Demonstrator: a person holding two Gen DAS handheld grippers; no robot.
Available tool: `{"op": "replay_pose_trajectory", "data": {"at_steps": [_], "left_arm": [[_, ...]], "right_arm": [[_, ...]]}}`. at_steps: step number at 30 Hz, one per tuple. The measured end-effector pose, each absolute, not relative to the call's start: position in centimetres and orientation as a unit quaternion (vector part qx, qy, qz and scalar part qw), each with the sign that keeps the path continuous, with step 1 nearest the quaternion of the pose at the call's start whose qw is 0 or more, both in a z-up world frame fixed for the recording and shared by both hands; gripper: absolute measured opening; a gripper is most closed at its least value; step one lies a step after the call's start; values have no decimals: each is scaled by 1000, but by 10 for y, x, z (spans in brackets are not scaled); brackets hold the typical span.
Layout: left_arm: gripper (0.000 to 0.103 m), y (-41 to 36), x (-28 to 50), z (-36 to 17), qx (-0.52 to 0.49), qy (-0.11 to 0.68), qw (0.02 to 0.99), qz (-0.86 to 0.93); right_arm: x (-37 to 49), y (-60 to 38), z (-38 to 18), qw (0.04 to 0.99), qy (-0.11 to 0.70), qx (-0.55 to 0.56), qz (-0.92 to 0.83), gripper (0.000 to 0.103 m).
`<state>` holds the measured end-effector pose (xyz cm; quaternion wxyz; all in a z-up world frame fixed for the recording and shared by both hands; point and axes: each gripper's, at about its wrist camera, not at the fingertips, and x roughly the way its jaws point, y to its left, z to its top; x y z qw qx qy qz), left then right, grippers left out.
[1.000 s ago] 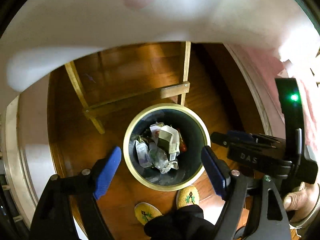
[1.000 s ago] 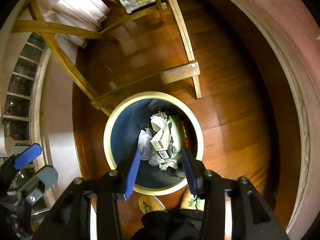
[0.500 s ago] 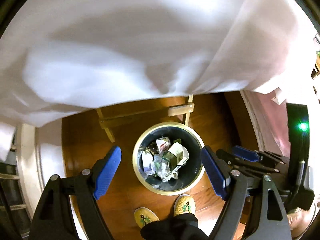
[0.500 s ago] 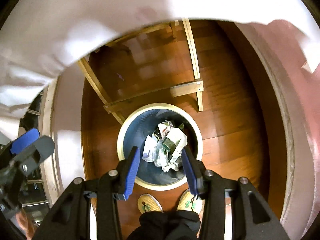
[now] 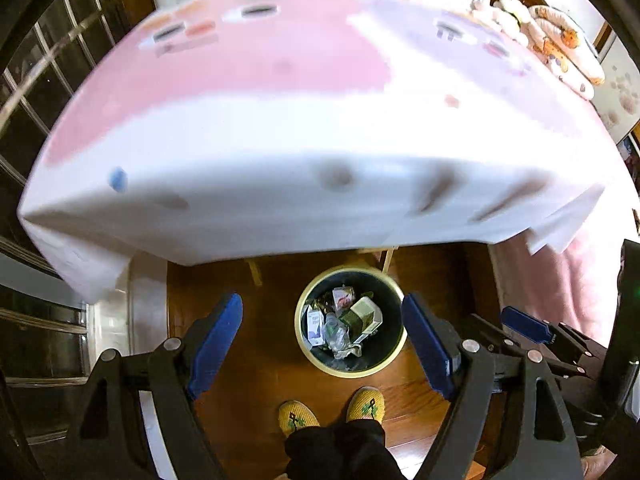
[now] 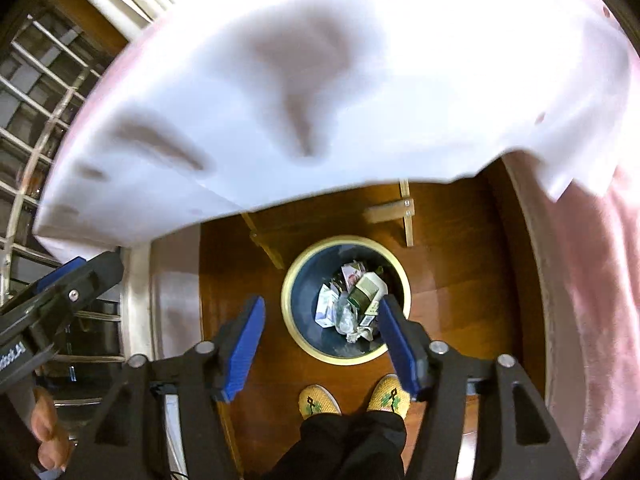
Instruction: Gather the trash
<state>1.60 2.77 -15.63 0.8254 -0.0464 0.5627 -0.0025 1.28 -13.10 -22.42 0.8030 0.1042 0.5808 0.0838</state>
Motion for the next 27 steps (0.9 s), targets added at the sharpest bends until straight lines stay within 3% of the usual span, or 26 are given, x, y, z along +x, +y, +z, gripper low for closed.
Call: {"op": "replay_pose_trajectory", "data": {"at_steps": [18, 27], "left_arm": [[80, 22, 7, -20, -36, 514, 857, 1], [81, 13, 0, 3, -34, 500, 865, 1]], "right_arm": [[3, -135, -67, 842, 523, 99, 87, 65], [3, -131, -22, 862, 494, 75, 92, 65]]}}
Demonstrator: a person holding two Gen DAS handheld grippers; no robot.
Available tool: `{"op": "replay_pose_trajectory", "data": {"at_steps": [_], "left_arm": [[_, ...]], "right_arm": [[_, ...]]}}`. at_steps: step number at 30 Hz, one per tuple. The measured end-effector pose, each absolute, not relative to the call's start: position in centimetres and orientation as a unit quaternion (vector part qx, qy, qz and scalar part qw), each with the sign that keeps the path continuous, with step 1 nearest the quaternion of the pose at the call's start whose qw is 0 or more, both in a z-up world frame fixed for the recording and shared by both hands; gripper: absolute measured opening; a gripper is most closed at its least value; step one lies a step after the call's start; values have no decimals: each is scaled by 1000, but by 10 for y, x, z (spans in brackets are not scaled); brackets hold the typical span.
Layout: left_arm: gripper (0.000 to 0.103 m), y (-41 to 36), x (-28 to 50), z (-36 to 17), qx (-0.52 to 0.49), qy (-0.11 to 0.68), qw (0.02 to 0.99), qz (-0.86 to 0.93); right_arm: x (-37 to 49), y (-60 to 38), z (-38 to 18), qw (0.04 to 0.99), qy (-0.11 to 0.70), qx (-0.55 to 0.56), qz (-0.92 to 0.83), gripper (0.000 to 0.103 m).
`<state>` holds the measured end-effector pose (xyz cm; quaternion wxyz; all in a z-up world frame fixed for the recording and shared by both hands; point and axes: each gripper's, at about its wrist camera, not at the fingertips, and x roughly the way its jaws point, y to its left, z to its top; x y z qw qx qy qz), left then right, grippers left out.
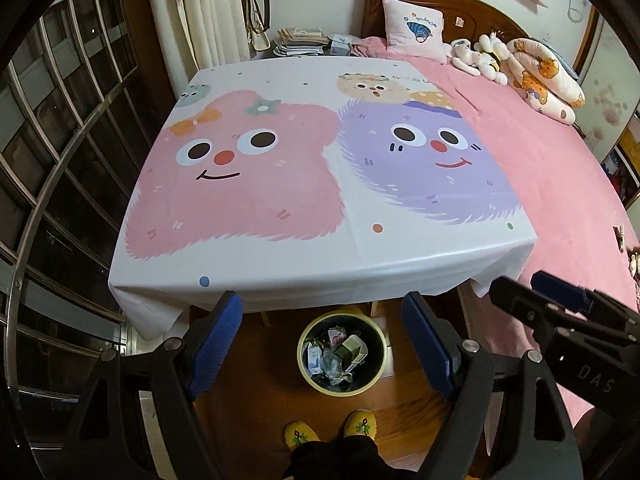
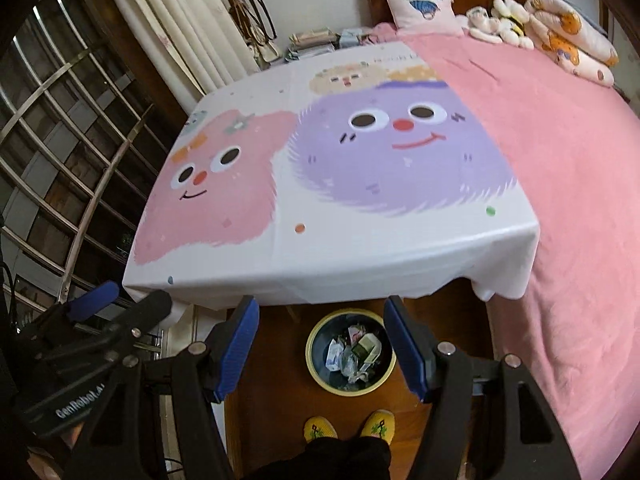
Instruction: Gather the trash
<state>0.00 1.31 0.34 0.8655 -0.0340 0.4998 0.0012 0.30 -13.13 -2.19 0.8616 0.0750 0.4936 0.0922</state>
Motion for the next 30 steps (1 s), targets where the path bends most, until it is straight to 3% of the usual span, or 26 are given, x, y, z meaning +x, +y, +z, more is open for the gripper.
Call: {"op": "replay_pose_trajectory", "data": {"at_steps": [30], "left_arm": [[80, 5, 18, 7, -25, 498, 866, 25]], "right_arm": [[23, -134, -5, 873, 475, 51, 96, 65]]}}
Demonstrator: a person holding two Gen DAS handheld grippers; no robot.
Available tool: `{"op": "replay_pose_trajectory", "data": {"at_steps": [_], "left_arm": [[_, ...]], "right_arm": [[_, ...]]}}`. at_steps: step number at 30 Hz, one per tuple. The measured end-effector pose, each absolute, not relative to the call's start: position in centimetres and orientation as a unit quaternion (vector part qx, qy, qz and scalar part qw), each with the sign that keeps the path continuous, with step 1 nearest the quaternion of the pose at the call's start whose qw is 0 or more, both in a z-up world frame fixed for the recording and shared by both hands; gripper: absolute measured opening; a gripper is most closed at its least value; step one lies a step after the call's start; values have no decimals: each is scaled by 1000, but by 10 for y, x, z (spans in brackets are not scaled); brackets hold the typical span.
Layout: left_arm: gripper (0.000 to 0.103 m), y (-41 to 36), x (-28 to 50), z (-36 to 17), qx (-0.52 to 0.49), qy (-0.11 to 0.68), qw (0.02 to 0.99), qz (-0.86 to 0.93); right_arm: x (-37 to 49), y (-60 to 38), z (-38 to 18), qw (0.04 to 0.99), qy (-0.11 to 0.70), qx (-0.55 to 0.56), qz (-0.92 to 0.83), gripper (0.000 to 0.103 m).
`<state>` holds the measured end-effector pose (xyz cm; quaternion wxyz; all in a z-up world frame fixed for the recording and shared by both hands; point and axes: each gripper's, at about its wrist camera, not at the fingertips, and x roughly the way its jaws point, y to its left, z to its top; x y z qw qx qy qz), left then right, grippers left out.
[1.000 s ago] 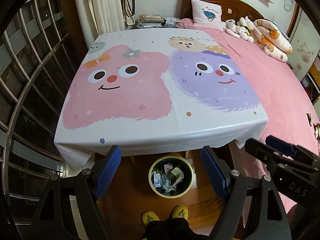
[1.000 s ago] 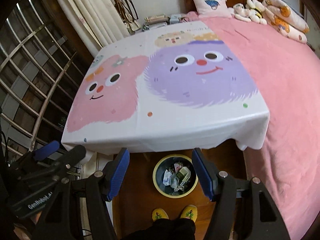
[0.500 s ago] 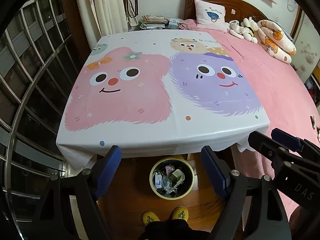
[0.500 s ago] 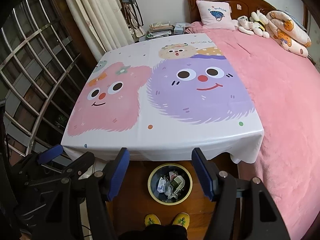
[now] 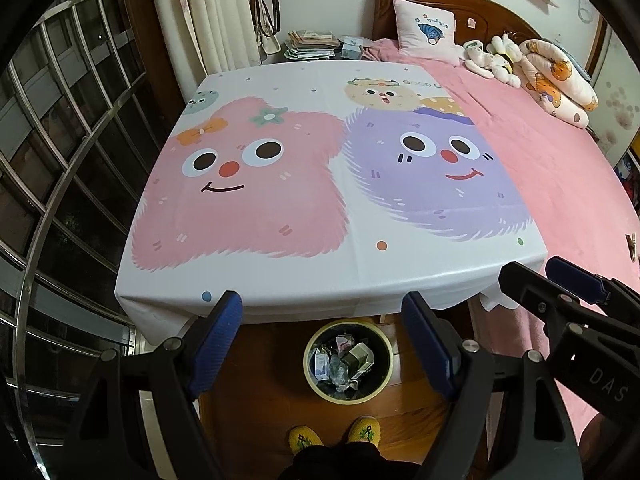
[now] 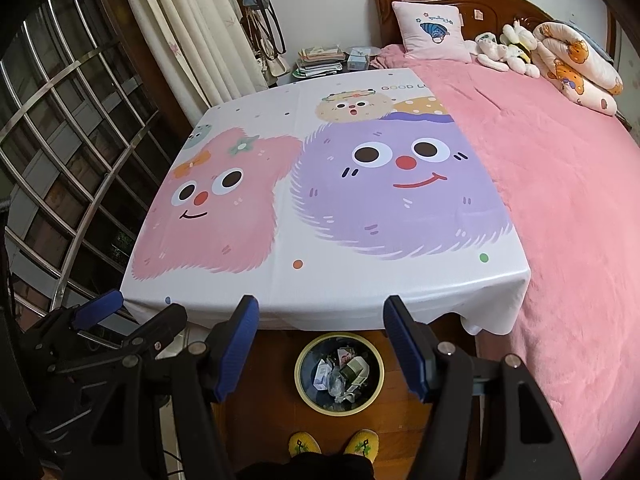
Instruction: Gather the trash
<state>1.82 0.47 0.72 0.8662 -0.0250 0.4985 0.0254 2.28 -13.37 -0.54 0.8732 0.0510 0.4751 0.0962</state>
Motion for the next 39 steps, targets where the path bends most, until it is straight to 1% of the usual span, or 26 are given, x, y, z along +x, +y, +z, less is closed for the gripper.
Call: {"op": "replay_pose_trajectory", "data": {"at_steps": [39], "left_arm": [[81, 7, 16, 6, -46, 495, 867, 34]], "right_arm": [[31, -136, -8, 876, 469, 41, 103, 65]]}}
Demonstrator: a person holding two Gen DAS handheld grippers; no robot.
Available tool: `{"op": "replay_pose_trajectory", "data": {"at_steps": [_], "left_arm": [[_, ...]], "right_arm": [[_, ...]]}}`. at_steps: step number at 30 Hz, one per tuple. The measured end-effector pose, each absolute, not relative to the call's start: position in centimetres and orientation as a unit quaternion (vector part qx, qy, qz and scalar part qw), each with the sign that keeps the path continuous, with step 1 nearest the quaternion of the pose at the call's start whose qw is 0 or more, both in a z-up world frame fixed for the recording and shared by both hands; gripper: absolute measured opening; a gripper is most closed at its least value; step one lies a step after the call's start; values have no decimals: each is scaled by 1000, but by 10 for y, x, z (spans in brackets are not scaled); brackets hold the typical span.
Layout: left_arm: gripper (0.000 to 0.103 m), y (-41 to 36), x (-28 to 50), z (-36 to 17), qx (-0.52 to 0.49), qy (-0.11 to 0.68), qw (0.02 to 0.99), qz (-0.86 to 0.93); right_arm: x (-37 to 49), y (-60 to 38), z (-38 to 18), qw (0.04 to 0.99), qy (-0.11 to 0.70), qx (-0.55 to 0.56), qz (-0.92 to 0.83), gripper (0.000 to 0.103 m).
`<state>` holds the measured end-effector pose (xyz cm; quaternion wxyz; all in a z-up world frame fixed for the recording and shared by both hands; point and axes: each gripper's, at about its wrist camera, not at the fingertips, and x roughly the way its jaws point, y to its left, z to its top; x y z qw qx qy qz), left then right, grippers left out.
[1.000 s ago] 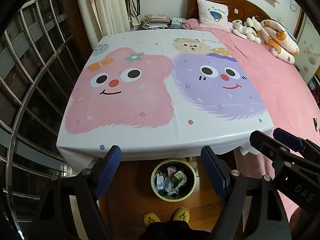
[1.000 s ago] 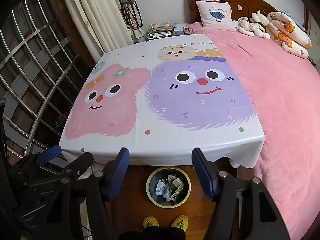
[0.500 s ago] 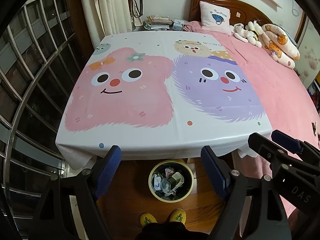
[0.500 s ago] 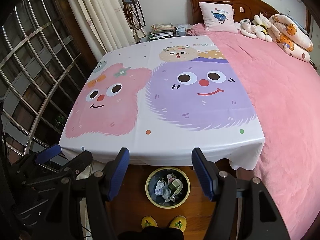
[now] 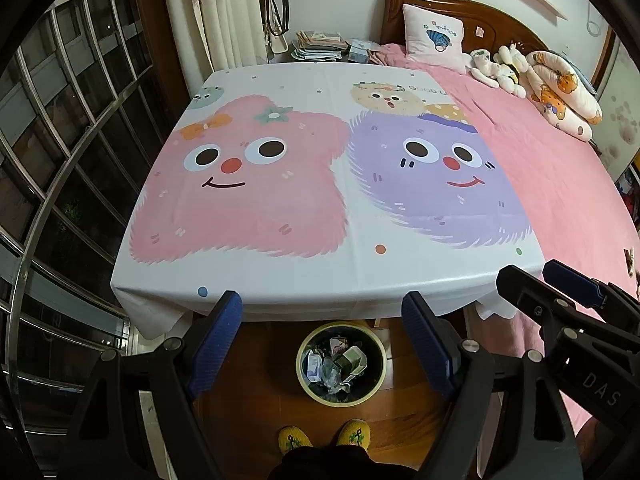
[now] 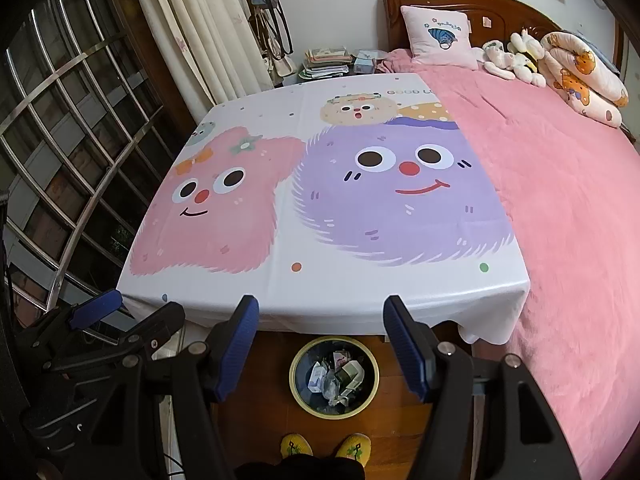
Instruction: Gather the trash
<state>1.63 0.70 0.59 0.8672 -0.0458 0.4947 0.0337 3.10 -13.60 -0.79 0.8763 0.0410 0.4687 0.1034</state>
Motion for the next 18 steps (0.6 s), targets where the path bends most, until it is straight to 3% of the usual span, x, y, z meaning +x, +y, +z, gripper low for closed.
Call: {"op": "replay_pose_trajectory", "data": {"at_steps": [18], "left_arm": [[80, 6, 19, 10, -41, 487, 872, 42]], "right_arm": [[34, -142, -5, 877, 465, 37, 113, 65]]}}
